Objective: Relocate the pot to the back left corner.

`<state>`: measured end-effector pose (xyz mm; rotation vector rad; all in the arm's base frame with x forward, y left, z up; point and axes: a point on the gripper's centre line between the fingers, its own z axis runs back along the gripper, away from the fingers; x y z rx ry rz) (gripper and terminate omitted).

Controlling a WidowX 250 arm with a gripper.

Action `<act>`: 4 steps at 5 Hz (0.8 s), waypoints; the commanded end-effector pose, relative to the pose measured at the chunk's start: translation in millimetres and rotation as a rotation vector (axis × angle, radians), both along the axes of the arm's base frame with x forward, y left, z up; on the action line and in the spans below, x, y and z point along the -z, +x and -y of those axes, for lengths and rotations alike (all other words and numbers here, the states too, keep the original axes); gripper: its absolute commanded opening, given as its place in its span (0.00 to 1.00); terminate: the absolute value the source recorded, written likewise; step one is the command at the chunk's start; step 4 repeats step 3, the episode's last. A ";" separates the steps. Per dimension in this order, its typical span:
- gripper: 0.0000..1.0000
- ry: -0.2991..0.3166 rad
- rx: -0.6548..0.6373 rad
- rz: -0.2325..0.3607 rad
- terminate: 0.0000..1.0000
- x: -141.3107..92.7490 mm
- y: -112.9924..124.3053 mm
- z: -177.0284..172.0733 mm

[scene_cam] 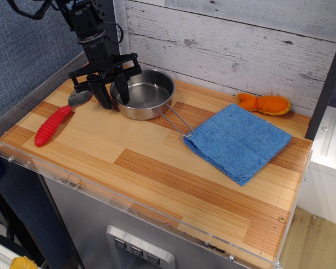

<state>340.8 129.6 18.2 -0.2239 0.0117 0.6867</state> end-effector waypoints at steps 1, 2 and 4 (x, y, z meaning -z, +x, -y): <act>1.00 0.062 0.014 0.062 0.00 -32.4 -5.4 2.6; 1.00 0.092 0.019 0.094 0.00 -47.7 -0.3 3.2; 1.00 0.109 0.062 0.144 1.00 -66.2 6.6 11.3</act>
